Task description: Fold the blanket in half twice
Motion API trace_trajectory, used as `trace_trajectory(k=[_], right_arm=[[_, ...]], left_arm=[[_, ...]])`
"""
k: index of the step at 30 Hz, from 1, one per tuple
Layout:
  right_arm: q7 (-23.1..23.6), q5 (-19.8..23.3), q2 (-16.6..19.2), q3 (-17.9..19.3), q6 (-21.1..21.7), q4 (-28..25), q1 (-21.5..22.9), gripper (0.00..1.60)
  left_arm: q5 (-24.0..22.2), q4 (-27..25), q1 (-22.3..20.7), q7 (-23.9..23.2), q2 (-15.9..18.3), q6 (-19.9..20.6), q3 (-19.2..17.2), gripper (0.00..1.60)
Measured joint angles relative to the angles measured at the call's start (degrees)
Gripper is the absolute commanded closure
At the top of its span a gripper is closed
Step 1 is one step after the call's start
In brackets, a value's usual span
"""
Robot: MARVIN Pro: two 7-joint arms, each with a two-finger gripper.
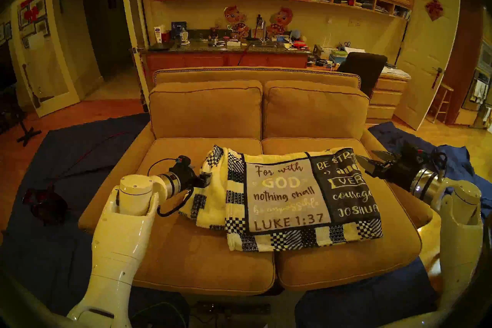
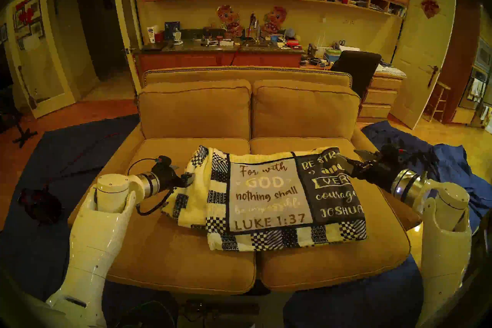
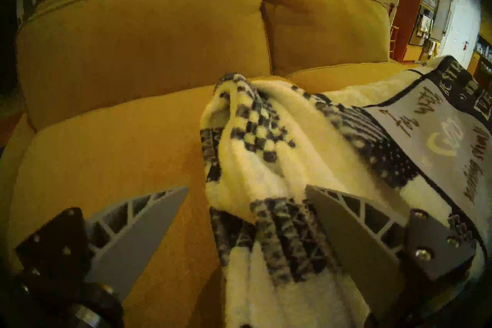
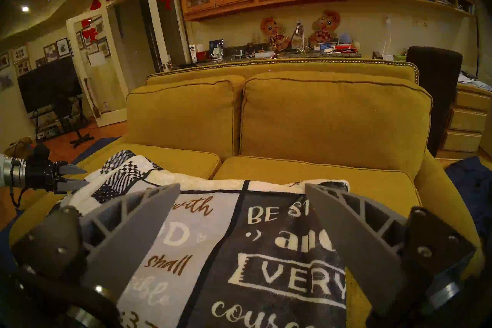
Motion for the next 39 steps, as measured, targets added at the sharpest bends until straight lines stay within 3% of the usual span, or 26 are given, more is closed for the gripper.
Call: trace_trajectory(k=[14,28,39], right_arm=[[0.2,0.0,0.1,0.0,-0.1,0.0,0.0,0.0],[0.2,0.1,0.1,0.0,-0.2,-0.1,0.0,0.0],[0.2,0.1,0.1,0.0,-0.2,-0.1,0.0,0.0]], left_arm=[[-6.4,16.1,-7.9,-6.3,0.7,-0.7,-3.8,0.0],[-6.8,20.6,-10.8,-9.2,2.3,-1.2,-2.7,0.0],[-7.0,25.4,-12.8,-9.5,0.5,-2.7,-0.5,0.0]])
